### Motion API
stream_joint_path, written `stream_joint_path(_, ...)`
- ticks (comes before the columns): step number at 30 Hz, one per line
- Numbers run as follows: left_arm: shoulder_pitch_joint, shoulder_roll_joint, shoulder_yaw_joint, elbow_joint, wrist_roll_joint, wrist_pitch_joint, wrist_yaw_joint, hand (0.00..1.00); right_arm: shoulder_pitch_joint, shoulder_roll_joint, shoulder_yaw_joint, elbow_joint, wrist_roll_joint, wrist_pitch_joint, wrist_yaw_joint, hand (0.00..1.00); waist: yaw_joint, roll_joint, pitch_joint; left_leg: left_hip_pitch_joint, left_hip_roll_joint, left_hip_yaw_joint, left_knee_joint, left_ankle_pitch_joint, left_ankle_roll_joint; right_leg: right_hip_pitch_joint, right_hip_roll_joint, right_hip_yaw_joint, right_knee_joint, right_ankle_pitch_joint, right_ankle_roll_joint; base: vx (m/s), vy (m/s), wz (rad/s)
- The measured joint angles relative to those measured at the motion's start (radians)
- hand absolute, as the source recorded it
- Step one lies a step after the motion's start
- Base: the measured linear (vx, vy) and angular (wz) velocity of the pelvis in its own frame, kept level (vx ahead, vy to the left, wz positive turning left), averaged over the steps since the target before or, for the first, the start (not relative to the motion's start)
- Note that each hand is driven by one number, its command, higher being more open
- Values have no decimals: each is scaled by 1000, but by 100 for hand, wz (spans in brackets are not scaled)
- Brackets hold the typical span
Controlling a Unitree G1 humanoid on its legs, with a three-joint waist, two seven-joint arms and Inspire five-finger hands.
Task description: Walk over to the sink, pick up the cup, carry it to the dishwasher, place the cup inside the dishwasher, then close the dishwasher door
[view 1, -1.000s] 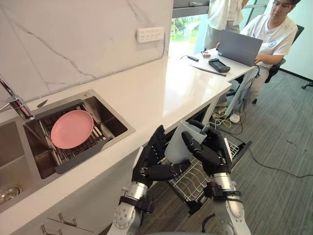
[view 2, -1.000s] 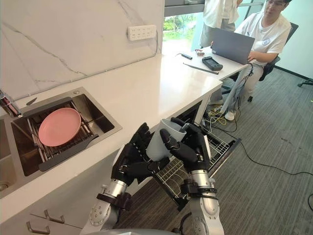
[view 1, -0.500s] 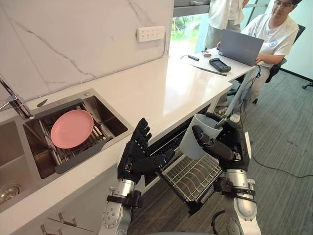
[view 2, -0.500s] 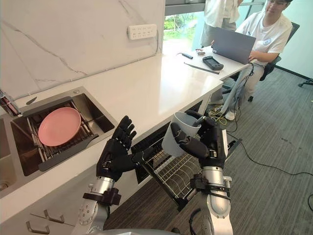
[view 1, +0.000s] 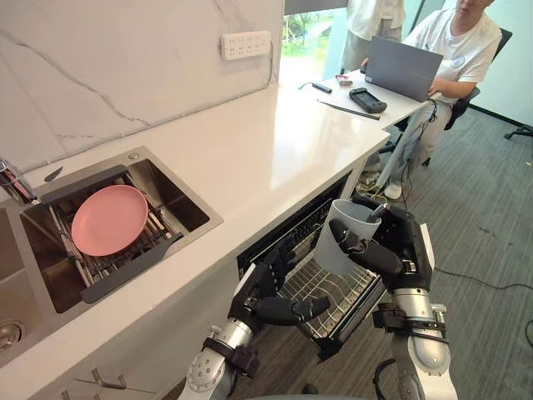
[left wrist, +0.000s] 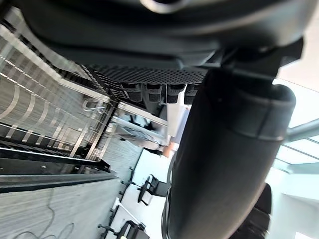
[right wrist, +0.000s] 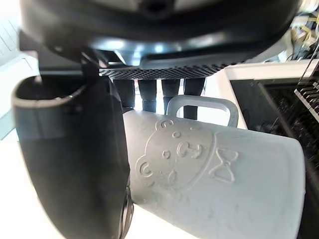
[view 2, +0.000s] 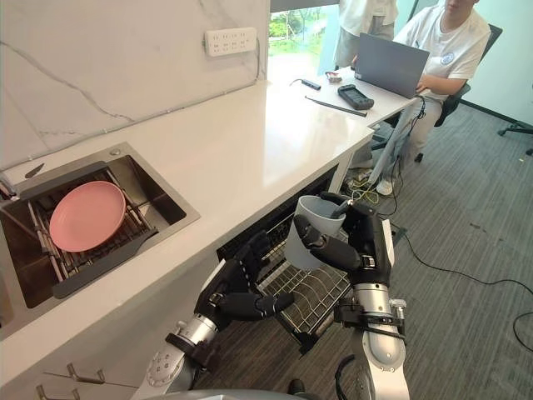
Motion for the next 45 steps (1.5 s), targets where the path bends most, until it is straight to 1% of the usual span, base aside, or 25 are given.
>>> stream_joint_path(5, 30, -1, 94, 131, 22, -1, 38, 100, -1, -18, -16, 74, -56, 5, 16, 0, 5, 0, 1, -7, 0, -10, 1, 0, 0, 0, -1, -10, -2, 0, 0, -18, -14, 6)
stream_joint_path(7, 22, 5, 139, 252, 46, -12, 70, 100, -14, -39, -16, 135, -122, 5, 20, 0, 4, 0, 1, -8, -1, -24, 0, 0, 1, 7, -3, -26, -6, -1, 1, -17, -14, 14)
stream_joint_path(8, 19, 7, 152, 286, 53, -15, 75, 100, -21, -44, -16, 158, -131, 5, 21, 0, 4, 0, 1, -8, -1, -26, 0, 1, 1, 8, -3, -28, -7, -1, 1, -14, -16, 13)
stream_joint_path(10, 19, 19, 188, 411, 58, -25, 98, 100, -46, -56, -17, 257, -167, 5, 21, 0, 4, 1, 1, -9, -5, -37, -1, 3, 1, 16, -4, -41, -14, -1, 1, -5, -12, 13)
stream_joint_path(13, 24, 27, 217, 494, 59, -35, 114, 100, -52, -70, -16, 338, -197, 5, 22, 0, 6, 3, 2, -12, -12, -53, -7, 9, 1, 20, -8, -57, -21, 0, 1, 11, -8, 19)
stream_joint_path(16, 23, 26, 266, 584, 67, -70, 138, 100, -71, -72, -14, 444, -238, 5, 19, 0, 15, 4, 2, -17, -18, -73, -19, 21, 3, 22, -12, -78, -26, 0, 1, -5, -16, 19)
stream_joint_path(20, 16, 26, 322, 652, 62, -96, 137, 100, -109, -83, -12, 558, -301, 5, -4, 0, 23, 8, 6, -18, -24, -95, -24, 28, 4, 34, -18, -101, -31, 0, 1, -32, -15, 18)
stream_joint_path(23, -9, 27, 353, 693, 54, -111, 133, 100, -156, -107, 6, 623, -342, 4, -45, 0, 29, 6, 34, -36, -30, -114, -24, 39, 9, 29, -26, -119, -30, 2, 4, -70, -12, 18)
stream_joint_path(26, -57, 34, 359, 724, 54, -113, 131, 100, -265, -134, 28, 710, -367, 4, -92, 0, 35, 2, 80, -90, -36, -124, -14, 54, 13, -22, -33, -124, -25, 16, 1, -119, -19, 10)
stream_joint_path(27, -78, 35, 361, 733, 54, -113, 128, 100, -303, -142, 28, 735, -372, 4, -106, 0, 39, 2, 101, -112, -37, -127, -4, 57, 15, -40, -35, -126, -21, 21, -1, -114, -26, 13)
stream_joint_path(28, -114, 37, 370, 746, 51, -114, 120, 100, -365, -161, 32, 778, -374, 5, -131, 0, 47, 4, 136, -147, -36, -136, 19, 57, 15, -60, -35, -131, -19, 30, -2, -111, -28, 16)
stream_joint_path(29, -125, 40, 373, 746, 44, -114, 117, 100, -387, -168, 36, 798, -379, 5, -141, 0, 49, 4, 148, -158, -35, -142, 28, 57, 15, -65, -35, -133, -18, 31, -4, -89, -31, 19)
stream_joint_path(31, -159, 48, 378, 746, 14, -122, 109, 100, -464, -196, 56, 860, -409, 14, -179, 0, 59, 4, 201, -181, -32, -154, 51, 56, 14, -71, -34, -144, -15, 34, -7, -66, -31, 16)
stream_joint_path(36, -207, 59, 389, 747, -6, -144, 100, 100, -560, -226, 71, 921, -412, 27, -200, 0, 68, 7, 261, -244, -30, -171, 102, 47, 13, -110, -35, -156, 1, 39, -11, -56, -11, 9)
stream_joint_path(39, -246, 58, 393, 746, -6, -150, 90, 100, -603, -256, 84, 955, -412, 29, -207, 0, 76, 17, 302, -292, -29, -183, 150, 35, 18, -134, -38, -163, 10, 45, -12, -81, 16, 9)
stream_joint_path(42, -273, 56, 395, 746, -8, -155, 89, 100, -633, -273, 84, 967, -412, 29, -203, 0, 84, 24, 334, -339, -28, -194, 186, 31, 20, -169, -40, -170, 32, 45, -12, -95, 19, 9)
stream_joint_path(45, -283, 54, 396, 745, -13, -157, 89, 100, -652, -273, 98, 967, -420, 30, -192, 0, 90, 24, 354, -360, -26, -199, 201, 31, 20, -183, -40, -174, 38, 47, -14, -78, 0, 5)
